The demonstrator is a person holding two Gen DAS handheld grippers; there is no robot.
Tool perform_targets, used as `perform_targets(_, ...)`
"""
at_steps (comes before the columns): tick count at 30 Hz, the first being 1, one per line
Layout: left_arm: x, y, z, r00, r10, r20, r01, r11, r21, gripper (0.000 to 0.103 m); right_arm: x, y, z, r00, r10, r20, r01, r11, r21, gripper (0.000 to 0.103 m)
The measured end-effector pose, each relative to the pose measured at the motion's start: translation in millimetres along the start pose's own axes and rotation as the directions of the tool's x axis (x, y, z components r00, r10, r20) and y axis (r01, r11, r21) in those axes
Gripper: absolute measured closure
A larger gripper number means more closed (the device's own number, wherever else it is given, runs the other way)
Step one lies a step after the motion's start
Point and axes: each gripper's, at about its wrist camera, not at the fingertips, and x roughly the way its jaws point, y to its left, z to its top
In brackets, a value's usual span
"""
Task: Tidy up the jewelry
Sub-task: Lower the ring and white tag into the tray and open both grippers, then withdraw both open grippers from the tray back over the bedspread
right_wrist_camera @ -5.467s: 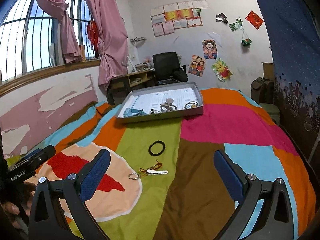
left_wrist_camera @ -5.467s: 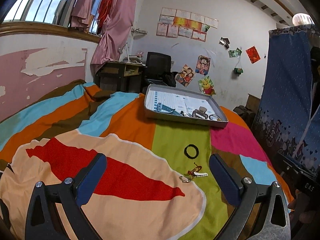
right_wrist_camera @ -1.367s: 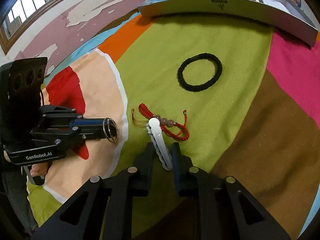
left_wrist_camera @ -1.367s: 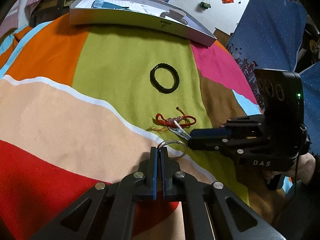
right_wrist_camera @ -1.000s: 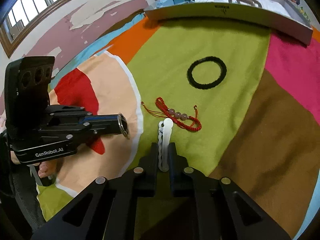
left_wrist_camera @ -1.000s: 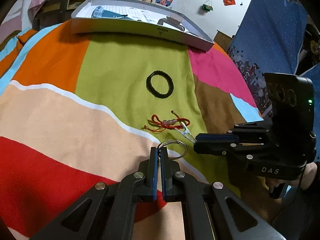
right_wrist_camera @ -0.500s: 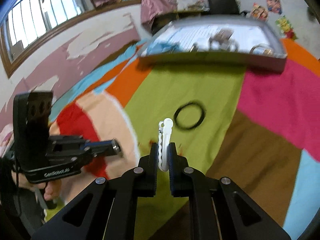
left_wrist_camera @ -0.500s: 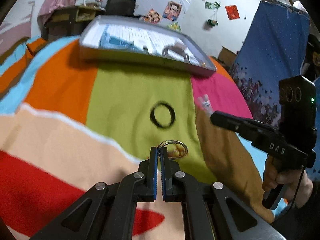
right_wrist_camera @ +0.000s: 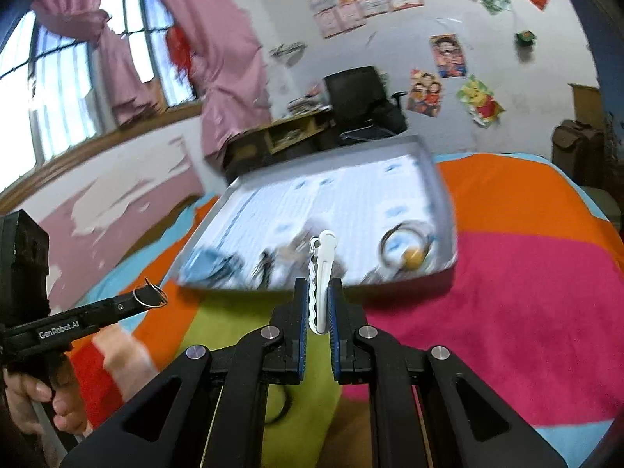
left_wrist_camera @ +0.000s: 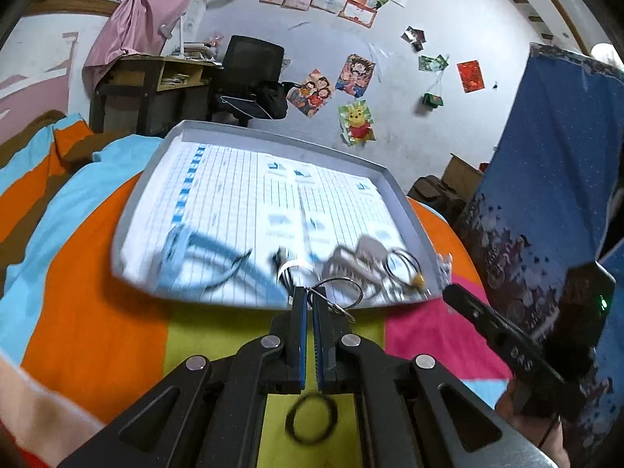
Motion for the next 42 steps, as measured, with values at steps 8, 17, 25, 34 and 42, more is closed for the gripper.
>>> perform_targets(8,60,-3,14,0.991,0.093,-0.100,-0.090,0.995,0.038,0.099,46,-12,16,0.998,-0.059,-0.018,0.059,0.998,-0.004,0.094)
perform_targets(17,73,0,10,0.983,0.122,-0.139,-0.121,0.993,0.012,0.099,67,-13,10,0.994,-0.094,-0.053,0.093,0.995,-0.022,0.093)
perform_targets(25,57,6,12,0.987,0.133,-0.095,-0.135,0.991,-0.016,0.072,43,-7,17,0.991,-0.133,-0.004,0.133,0.990,-0.053,0.072)
perform_targets(34,-1,2,9,0.984,0.166,0.063,-0.165,0.986,-0.025,0.014,-3,-2,29,0.984,-0.164,0.075,0.168,0.985,-0.045,0.039)
perform_targets(42,-77,-4,-10,0.959,0.175,0.225,-0.170,0.985,-0.041,0.000,-63,23,25,0.973,-0.161,0.163,0.177,0.980,-0.091,0.008)
